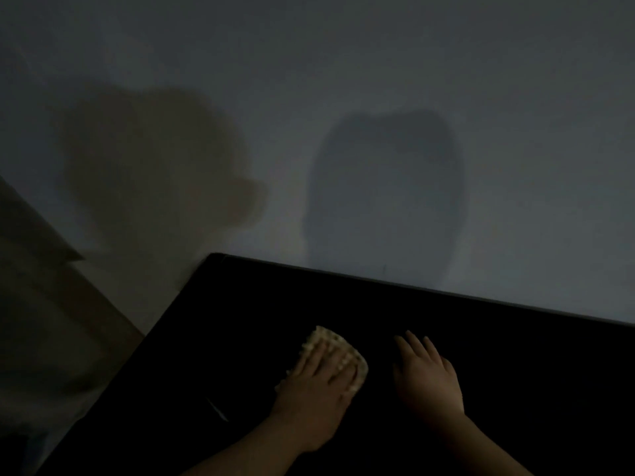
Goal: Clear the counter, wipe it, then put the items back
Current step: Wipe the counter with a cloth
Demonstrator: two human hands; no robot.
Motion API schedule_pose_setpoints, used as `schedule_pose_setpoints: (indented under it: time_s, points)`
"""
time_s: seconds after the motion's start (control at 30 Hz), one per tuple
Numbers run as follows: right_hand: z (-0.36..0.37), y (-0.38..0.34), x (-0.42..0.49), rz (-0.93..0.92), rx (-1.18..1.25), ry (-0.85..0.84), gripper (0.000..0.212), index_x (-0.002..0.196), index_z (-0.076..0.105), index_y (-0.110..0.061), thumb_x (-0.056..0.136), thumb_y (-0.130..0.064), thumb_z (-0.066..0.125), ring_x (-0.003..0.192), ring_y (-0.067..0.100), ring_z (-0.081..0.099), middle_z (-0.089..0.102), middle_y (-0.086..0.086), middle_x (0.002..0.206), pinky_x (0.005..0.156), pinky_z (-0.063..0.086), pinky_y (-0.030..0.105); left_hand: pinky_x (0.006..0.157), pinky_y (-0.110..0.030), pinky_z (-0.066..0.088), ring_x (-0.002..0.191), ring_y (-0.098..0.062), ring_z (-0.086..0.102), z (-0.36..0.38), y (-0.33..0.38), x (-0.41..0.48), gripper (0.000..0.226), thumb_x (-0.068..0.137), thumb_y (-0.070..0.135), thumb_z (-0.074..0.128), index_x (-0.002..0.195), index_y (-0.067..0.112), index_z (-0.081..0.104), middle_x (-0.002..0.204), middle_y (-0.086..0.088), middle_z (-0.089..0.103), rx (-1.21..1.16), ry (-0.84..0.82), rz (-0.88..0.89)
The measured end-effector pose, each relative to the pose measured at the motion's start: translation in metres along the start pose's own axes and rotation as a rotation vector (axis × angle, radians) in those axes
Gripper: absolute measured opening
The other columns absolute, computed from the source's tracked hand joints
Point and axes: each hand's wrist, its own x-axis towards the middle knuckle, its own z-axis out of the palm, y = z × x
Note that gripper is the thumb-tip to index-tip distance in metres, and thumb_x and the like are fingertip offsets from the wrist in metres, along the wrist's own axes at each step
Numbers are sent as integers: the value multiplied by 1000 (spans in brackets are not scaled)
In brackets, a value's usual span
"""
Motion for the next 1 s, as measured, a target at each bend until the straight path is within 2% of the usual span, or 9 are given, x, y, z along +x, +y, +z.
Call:
schedule_pose_setpoints:
  time_s: [0.1,0.3,0.4,0.5,0.57,0.7,0.83,0.9,1.0]
  points:
    - [2,-2,14,-4,-25,3,53,151,13,-26,101,-34,27,147,19,3,6,-6,160,119,12,37,117,-47,-8,145,-35,3,8,-19,28,66,88,32,0,151,21,19,158,-8,5,64,-83,43]
    - [0,-1,21,-21,-39,-48,53,151,10,-27,102,-32,27,147,21,0,3,-5,160,119,8,38,118,-41,-9,147,-29,-11,6,-33,94,53,101,40,16,152,27,4,160,-2,-6,-227,-224,-504]
    - [2,-2,20,-11,-24,-35,53,151,11,-28,101,-31,28,148,21,0,2,-6,160,118,8,38,116,-44,-12,147,-30,-1,8,4,92,73,85,45,-7,152,24,13,160,-6,7,-199,-140,-243]
    - [1,0,20,-20,-36,-32,54,151,9,-30,100,-30,27,148,20,0,1,-7,160,118,7,37,115,-52,24,135,-34,40,11,-3,85,65,83,36,16,138,22,47,144,-10,47,-68,-142,101]
    - [-2,1,20,-28,-31,-55,54,151,8,-29,101,-30,27,147,19,-1,0,-7,160,118,6,37,114,-56,23,128,-35,48,15,-42,94,61,83,28,22,136,18,50,135,-13,54,26,-70,31]
    - [-3,1,20,-29,-21,-61,54,151,6,-29,101,-33,27,147,19,-3,-2,-7,160,119,4,36,120,-42,-1,146,-30,10,6,-73,106,58,93,33,11,150,21,22,158,-7,17,-149,-92,-488]
    - [3,-3,20,4,-47,-32,57,151,3,-31,100,-32,27,147,18,-4,-5,-8,160,119,4,36,109,-46,34,115,-32,60,18,-12,92,52,80,31,32,119,23,66,124,-7,65,-148,-36,-34]
    - [3,-2,21,-2,-54,-25,56,151,4,-31,101,-31,27,147,18,-3,-3,-8,159,118,5,35,97,-49,48,108,-30,64,21,-31,91,49,76,29,37,112,21,70,115,-5,69,-34,-41,125]
    - [-2,-1,20,-19,-45,-73,55,151,2,-30,102,-31,26,147,18,-4,-4,-8,159,119,4,35,112,-56,25,125,-37,50,6,-86,102,50,86,20,34,130,15,56,132,-15,56,-50,58,-162]
